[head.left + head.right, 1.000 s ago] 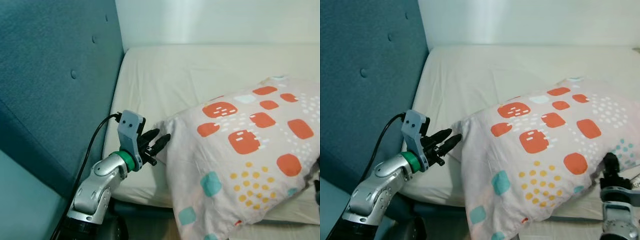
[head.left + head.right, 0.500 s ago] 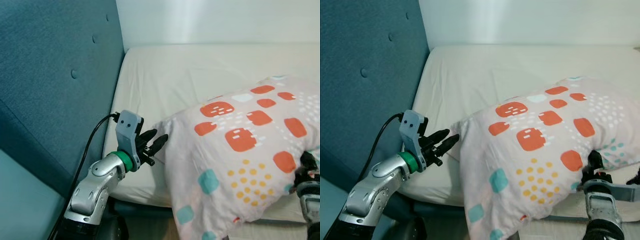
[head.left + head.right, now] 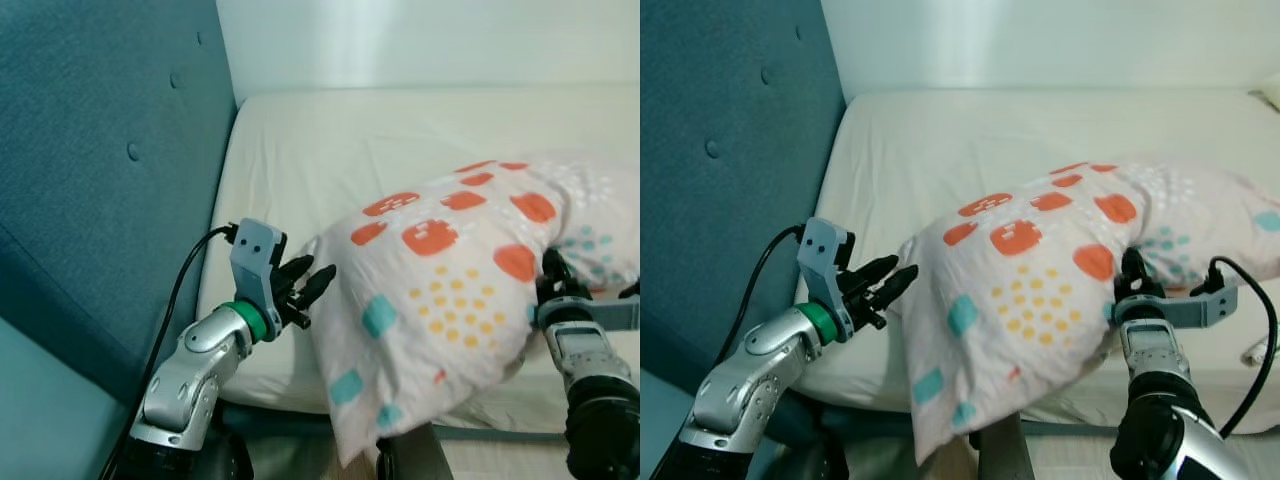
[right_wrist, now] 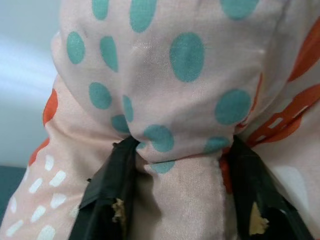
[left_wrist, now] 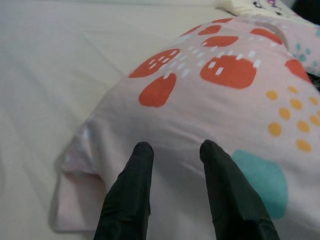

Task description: Clean up the room

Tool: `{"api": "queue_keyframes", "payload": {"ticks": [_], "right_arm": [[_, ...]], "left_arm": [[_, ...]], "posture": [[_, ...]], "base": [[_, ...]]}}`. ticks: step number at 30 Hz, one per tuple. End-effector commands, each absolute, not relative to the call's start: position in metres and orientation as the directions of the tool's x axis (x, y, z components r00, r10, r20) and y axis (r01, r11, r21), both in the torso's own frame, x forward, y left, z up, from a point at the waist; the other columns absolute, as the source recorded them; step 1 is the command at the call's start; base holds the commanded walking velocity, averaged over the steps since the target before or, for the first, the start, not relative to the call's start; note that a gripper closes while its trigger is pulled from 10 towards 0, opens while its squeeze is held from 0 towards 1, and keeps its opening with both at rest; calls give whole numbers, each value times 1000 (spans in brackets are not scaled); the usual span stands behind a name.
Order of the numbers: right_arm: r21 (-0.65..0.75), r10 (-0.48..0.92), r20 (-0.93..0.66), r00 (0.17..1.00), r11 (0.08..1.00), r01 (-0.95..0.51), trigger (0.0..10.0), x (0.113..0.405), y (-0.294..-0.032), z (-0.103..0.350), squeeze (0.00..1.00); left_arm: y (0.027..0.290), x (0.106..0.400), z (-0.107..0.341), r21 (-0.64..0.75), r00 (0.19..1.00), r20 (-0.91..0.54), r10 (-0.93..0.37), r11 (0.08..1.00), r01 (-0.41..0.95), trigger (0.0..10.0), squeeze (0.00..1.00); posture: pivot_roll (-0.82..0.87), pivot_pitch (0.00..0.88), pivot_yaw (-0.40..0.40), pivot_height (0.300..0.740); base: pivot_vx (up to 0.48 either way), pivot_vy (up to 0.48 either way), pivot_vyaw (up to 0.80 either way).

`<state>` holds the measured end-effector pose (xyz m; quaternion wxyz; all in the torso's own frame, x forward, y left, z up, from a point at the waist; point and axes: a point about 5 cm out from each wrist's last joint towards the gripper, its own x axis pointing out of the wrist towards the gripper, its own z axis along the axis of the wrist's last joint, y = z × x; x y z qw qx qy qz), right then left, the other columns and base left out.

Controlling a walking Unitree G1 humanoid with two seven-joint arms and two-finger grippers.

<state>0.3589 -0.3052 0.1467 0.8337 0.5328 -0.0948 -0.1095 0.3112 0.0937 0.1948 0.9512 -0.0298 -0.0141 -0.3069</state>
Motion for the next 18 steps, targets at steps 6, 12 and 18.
{"api": "queue_keyframes", "payload": {"ticks": [6, 12, 18], "right_arm": [[897, -239, -38, 970, 420, 138, 0, 356, -294, 126, 0], [891, -271, -47, 961, 423, 163, 0, 352, -301, 124, 0], [890, -342, -45, 938, 413, 193, 0, 346, -315, 125, 0]], "left_arm": [[94, 308, 189, -57, 817, 21, -576, 815, 576, 10000, 0], [94, 309, 188, -59, 818, 18, -575, 816, 575, 10000, 0], [93, 309, 189, -59, 819, 20, -574, 817, 574, 10000, 0]], "posture": [[-40, 179, 115, 571], [-46, 178, 116, 571], [-42, 173, 110, 571]], "base": [[0, 0, 0], [0, 0, 0], [0, 0, 0]]}}
